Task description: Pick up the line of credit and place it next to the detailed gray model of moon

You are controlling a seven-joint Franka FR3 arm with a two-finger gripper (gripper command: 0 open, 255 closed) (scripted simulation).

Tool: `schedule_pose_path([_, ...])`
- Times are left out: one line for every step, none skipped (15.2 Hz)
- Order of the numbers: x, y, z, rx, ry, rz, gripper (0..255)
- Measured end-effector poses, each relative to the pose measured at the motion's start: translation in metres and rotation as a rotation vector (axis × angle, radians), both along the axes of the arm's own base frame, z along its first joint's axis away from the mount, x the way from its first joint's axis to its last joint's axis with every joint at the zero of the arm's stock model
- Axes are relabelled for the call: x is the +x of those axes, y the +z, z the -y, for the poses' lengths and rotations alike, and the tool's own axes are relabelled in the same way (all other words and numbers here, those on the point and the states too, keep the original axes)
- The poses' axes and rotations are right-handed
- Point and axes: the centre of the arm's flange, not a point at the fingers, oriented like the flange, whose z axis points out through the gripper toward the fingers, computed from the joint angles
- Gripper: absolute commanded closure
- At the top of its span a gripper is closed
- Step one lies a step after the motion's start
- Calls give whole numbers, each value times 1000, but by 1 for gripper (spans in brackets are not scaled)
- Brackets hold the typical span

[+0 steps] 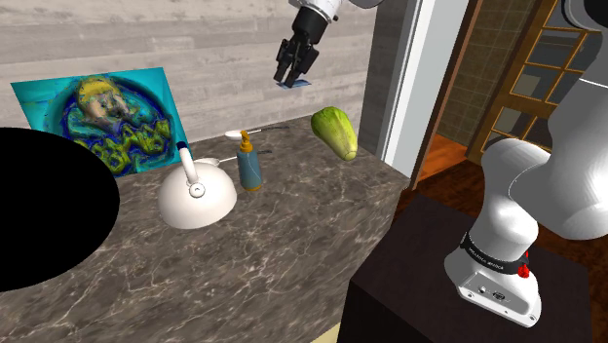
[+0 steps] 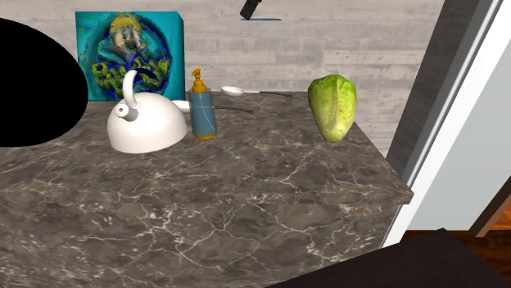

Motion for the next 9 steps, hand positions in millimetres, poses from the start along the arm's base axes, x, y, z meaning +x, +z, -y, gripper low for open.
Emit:
schedule_pose_path([1,5,0,0,0,0,255])
schedule_pose_path([0,10,0,0,0,0,255])
schedule_pose_path([-1,15,0,0,0,0,255])
schedule_pose_path([0,20,0,0,0,0,255])
schedule_pose_path([1,26,0,0,0,0,255])
schedule_pose_path([1,31,0,0,0,0,255])
schedule_pose_path([1,36,0,0,0,0,255])
schedule_pose_path([2,42,0,0,0,0,255])
schedule_pose_path([1,47,0,0,0,0,255])
